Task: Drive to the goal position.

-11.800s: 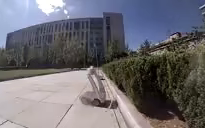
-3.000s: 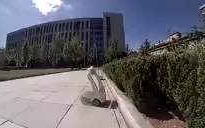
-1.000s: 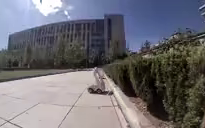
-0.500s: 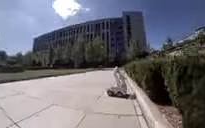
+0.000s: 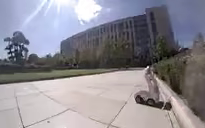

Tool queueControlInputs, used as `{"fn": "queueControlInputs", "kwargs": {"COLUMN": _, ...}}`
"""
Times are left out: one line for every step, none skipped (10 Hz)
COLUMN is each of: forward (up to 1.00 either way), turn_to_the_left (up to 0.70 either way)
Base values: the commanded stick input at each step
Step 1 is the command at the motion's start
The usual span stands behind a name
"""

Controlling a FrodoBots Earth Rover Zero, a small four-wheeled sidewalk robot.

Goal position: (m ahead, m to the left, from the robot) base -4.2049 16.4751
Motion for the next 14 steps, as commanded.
{"fn": "queueControlInputs", "kwargs": {"forward": 0.7, "turn_to_the_left": 0.36}}
{"fn": "queueControlInputs", "kwargs": {"forward": 0.7, "turn_to_the_left": 0.36}}
{"fn": "queueControlInputs", "kwargs": {"forward": 0.7, "turn_to_the_left": 0.36}}
{"fn": "queueControlInputs", "kwargs": {"forward": 0.7, "turn_to_the_left": 0.36}}
{"fn": "queueControlInputs", "kwargs": {"forward": 0.7, "turn_to_the_left": 0.36}}
{"fn": "queueControlInputs", "kwargs": {"forward": 0.7, "turn_to_the_left": 0.36}}
{"fn": "queueControlInputs", "kwargs": {"forward": 0.7, "turn_to_the_left": 0.36}}
{"fn": "queueControlInputs", "kwargs": {"forward": 0.7, "turn_to_the_left": 0.36}}
{"fn": "queueControlInputs", "kwargs": {"forward": 0.7, "turn_to_the_left": 0.36}}
{"fn": "queueControlInputs", "kwargs": {"forward": 0.7, "turn_to_the_left": 0.36}}
{"fn": "queueControlInputs", "kwargs": {"forward": 0.7, "turn_to_the_left": 0.36}}
{"fn": "queueControlInputs", "kwargs": {"forward": 0.7, "turn_to_the_left": 0.36}}
{"fn": "queueControlInputs", "kwargs": {"forward": 0.7, "turn_to_the_left": 0.36}}
{"fn": "queueControlInputs", "kwargs": {"forward": 0.7, "turn_to_the_left": 0.36}}
